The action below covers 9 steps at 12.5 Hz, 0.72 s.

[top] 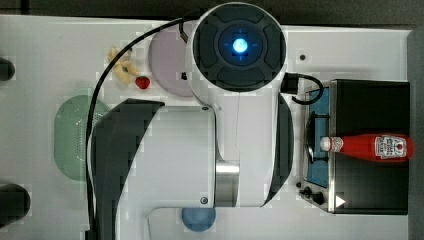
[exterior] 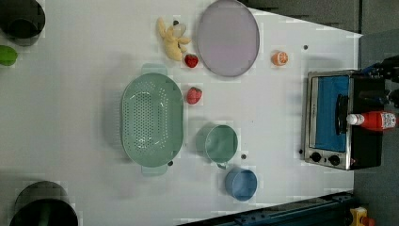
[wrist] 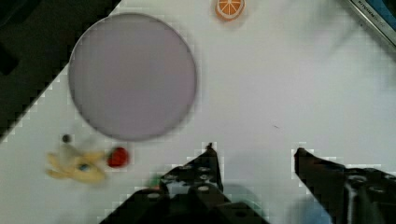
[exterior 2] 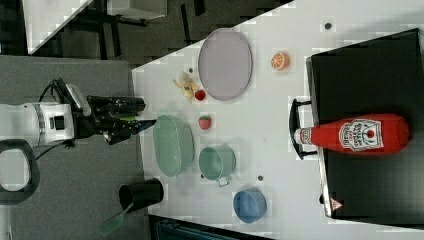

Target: Pick Ketchup from oven and place it on table.

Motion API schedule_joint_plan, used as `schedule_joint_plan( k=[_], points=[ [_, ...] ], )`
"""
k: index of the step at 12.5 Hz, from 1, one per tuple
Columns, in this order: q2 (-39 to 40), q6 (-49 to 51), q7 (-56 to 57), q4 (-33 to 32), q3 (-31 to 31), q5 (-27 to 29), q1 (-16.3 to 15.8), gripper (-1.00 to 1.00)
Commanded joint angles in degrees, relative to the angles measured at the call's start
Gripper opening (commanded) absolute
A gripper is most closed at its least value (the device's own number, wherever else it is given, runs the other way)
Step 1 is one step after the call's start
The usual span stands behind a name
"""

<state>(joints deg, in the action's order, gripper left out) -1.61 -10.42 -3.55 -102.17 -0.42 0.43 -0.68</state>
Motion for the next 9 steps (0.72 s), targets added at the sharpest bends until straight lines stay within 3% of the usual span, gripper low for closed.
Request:
schedule_joint_plan(
  k=[1,3,9],
  points=[
    [-21.2,12.6,1.1,-10.2,-0.9,-0.8,1.8,0.58],
    [-21.2,12.5,1.1,-10.2,-1.1,-0.8,1.8,0.99],
    [-19.5,11.8,1.1,-10.1,-9.1,-0.9,3.4,1.0]
  ],
)
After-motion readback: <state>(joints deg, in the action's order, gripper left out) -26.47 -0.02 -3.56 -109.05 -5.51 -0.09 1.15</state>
